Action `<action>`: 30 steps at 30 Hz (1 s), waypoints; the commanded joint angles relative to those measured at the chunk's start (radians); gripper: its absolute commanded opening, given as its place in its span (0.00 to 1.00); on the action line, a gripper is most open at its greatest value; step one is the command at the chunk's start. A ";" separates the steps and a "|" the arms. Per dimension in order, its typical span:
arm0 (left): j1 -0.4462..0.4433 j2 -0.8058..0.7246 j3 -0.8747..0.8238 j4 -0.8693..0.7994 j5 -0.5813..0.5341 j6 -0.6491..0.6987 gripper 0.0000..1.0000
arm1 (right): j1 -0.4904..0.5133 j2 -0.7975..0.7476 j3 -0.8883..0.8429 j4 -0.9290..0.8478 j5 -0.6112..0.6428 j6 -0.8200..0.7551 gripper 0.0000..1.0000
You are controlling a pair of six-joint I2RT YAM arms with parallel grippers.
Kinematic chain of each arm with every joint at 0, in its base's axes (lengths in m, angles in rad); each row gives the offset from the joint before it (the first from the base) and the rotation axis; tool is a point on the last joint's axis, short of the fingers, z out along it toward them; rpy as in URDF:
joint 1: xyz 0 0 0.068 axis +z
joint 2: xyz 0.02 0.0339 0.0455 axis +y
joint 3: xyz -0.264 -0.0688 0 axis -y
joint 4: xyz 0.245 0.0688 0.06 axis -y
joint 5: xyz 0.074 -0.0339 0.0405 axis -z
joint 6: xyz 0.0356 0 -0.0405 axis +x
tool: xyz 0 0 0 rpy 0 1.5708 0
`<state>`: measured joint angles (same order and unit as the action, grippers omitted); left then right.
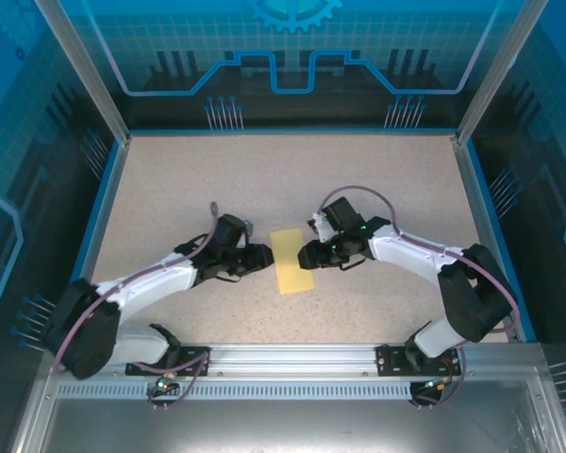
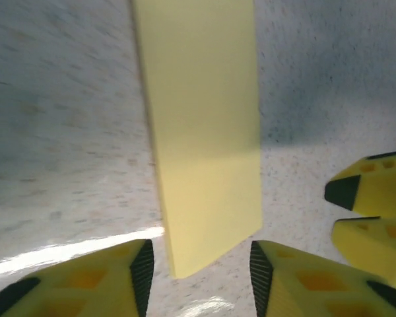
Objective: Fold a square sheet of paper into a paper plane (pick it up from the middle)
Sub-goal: Third fold the triangle at the center of the table.
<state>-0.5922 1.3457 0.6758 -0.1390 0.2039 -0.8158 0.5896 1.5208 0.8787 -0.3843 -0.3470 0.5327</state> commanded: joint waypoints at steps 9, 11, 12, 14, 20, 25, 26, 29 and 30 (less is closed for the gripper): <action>-0.040 0.318 0.191 0.029 -0.033 -0.012 0.17 | -0.048 0.010 -0.088 0.074 -0.124 0.154 0.50; -0.039 0.343 0.198 0.012 -0.054 -0.012 0.16 | -0.048 0.016 -0.090 0.080 -0.129 0.163 0.50; -0.040 0.352 0.198 0.006 -0.062 -0.013 0.15 | -0.048 0.020 -0.089 0.079 -0.129 0.165 0.50; -0.040 0.365 0.197 -0.009 -0.076 -0.015 0.15 | -0.048 0.024 -0.092 0.079 -0.128 0.168 0.50; -0.039 0.403 0.187 -0.028 -0.092 -0.023 0.15 | -0.047 0.051 -0.084 0.070 -0.126 0.176 0.52; -0.041 0.428 0.182 -0.037 -0.088 -0.045 0.15 | -0.038 0.096 -0.064 0.035 -0.100 0.171 0.53; -0.040 0.424 0.177 -0.039 -0.093 -0.047 0.15 | -0.038 0.101 -0.064 0.036 -0.101 0.171 0.53; -0.041 0.415 0.165 -0.048 -0.111 -0.051 0.15 | -0.031 0.121 -0.058 0.033 -0.104 0.168 0.54; -0.041 0.412 0.163 -0.051 -0.113 -0.049 0.15 | -0.027 0.127 -0.056 0.035 -0.108 0.166 0.53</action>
<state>-0.6270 1.7329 0.8616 -0.1219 0.1375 -0.8440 0.5556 1.6279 0.7998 -0.3252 -0.4500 0.6930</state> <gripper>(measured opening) 0.147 0.535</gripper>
